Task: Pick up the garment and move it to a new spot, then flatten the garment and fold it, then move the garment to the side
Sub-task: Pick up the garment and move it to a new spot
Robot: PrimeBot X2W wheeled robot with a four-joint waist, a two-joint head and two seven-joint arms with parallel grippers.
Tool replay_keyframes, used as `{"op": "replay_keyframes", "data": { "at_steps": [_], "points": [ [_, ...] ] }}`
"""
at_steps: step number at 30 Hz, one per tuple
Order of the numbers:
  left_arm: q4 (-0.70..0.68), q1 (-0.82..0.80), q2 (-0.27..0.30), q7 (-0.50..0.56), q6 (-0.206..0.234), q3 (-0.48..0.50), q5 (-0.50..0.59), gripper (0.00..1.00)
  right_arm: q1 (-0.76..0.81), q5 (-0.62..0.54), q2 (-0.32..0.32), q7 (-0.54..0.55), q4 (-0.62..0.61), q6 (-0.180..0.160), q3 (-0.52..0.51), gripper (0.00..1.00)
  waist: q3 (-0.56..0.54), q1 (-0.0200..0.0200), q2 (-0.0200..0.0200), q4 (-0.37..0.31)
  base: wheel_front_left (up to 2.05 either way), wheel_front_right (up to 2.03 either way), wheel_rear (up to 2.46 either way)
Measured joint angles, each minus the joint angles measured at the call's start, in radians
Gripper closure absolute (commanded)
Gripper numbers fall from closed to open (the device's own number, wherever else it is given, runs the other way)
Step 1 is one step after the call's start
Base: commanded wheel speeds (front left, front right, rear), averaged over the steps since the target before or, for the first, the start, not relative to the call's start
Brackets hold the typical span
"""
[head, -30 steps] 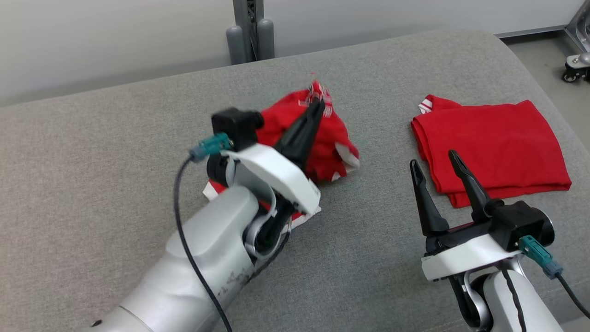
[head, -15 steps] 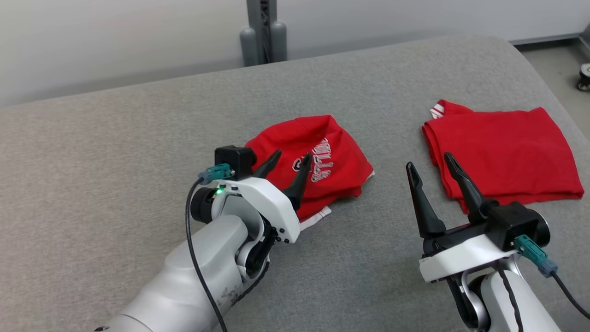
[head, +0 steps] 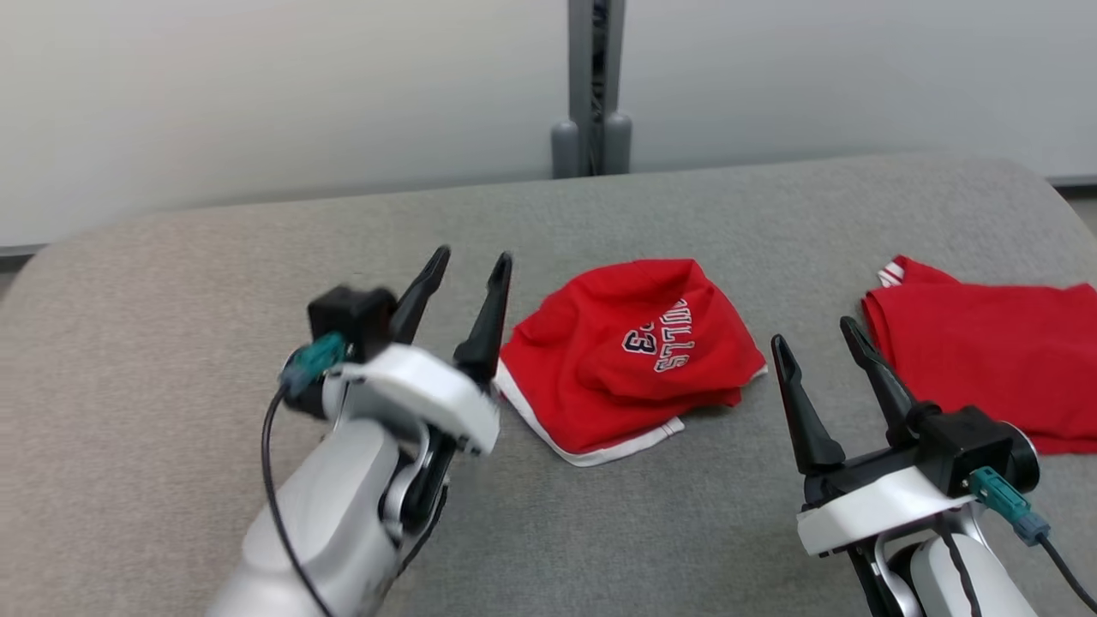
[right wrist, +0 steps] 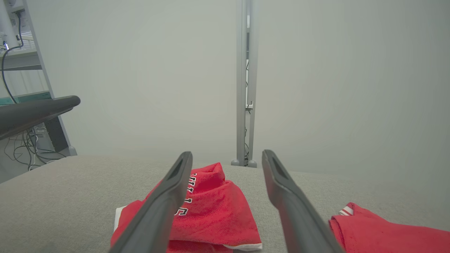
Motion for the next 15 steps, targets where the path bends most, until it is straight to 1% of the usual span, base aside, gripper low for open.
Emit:
{"op": "replay_keyframes", "data": {
  "at_steps": [3,6,10,15],
  "points": [
    [-0.077,0.106,0.01,0.0,-0.003,0.073,0.1,0.0,0.011,0.0,-0.005,0.006,-0.007,0.0,-0.001,0.0,-0.023,0.0,0.0,0.024,0.0,0.0,0.0],
    [-0.148,0.197,0.015,0.0,-0.02,0.13,0.188,0.0,0.024,0.0,-0.008,0.01,-0.016,0.0,-0.001,0.0,-0.039,0.0,0.0,0.042,0.0,0.0,0.0],
    [-0.235,0.311,0.008,0.0,-0.032,0.203,0.294,0.0,0.036,0.0,-0.012,0.01,-0.021,0.0,-0.002,0.0,-0.047,0.0,0.0,0.056,0.0,0.0,0.0],
    [-0.305,0.45,-0.018,0.0,-0.05,0.291,0.366,0.0,0.06,-0.003,-0.015,0.011,-0.011,0.0,0.011,0.0,-0.049,0.0,0.0,0.068,0.0,0.0,0.0]
  ]
}}
